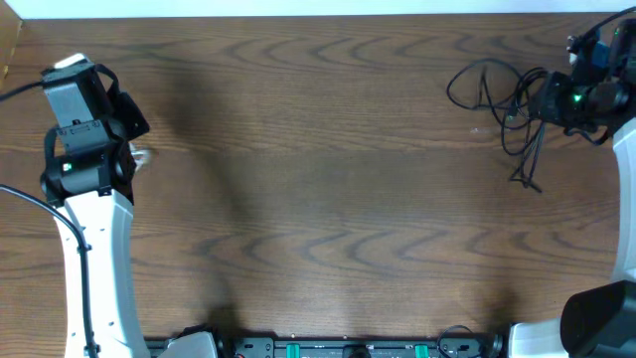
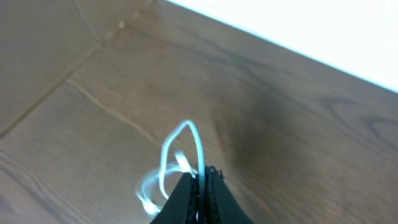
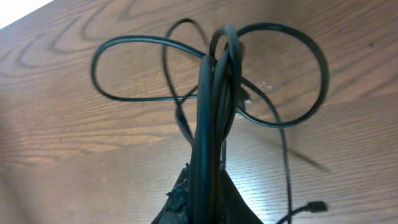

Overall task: Untangle cables
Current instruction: 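Pull the grippers apart, separating white cable left and black cables right, then move the left gripper out to the lower left with the white cable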

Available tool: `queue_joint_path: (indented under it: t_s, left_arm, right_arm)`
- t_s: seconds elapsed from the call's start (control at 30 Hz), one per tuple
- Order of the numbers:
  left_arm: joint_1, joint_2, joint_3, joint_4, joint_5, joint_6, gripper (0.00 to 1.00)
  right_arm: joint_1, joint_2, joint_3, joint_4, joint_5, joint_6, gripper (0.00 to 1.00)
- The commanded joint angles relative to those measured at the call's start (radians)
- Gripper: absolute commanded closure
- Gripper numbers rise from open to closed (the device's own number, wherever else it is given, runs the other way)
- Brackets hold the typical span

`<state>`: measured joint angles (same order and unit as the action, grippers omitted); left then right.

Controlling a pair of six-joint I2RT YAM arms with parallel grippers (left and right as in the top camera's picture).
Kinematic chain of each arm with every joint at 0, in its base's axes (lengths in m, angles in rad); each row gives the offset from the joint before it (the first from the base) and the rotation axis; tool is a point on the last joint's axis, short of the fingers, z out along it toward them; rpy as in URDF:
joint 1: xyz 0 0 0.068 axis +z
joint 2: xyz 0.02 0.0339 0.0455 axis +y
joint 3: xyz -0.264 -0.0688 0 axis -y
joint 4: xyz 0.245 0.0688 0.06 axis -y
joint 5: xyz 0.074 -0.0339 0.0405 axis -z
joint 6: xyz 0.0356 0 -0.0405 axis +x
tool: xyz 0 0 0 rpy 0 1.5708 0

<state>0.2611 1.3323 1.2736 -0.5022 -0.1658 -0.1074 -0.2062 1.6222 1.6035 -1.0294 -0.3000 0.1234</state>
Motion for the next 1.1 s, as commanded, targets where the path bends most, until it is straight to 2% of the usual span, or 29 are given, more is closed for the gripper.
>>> queue_joint_path:
  t_s: [0.0,0.37,0.63,0.9,1.07]
  left_arm:
    - [0.021,-0.021,0.003,0.047,-0.048,0.029,0.93]
    - [0.19,-0.032,0.031,0.129,-0.306,0.029,0.92]
    - [0.313,-0.027,0.033,0.19,-0.311,0.028,0.92]
    - [0.471,0.0,0.033,0.356,-0.325,0.077,0.93]
    - [0.518,0.03,0.032,0.345,-0.278,0.077,0.92]
  right_arm:
    - [0.019,0.0,0.011,0.0,-0.024,-0.02,0.99]
    - [0.029,0.0,0.011,-0.004,-0.024,-0.02,0.99]
    - [0.031,0.0,0.011,-0.003,-0.024,-0.02,0.99]
    - [0.031,0.0,0.011,-0.004,-0.024,-0.02,0.99]
    - [0.031,0.0,0.011,-0.004,-0.024,-0.02,0.99]
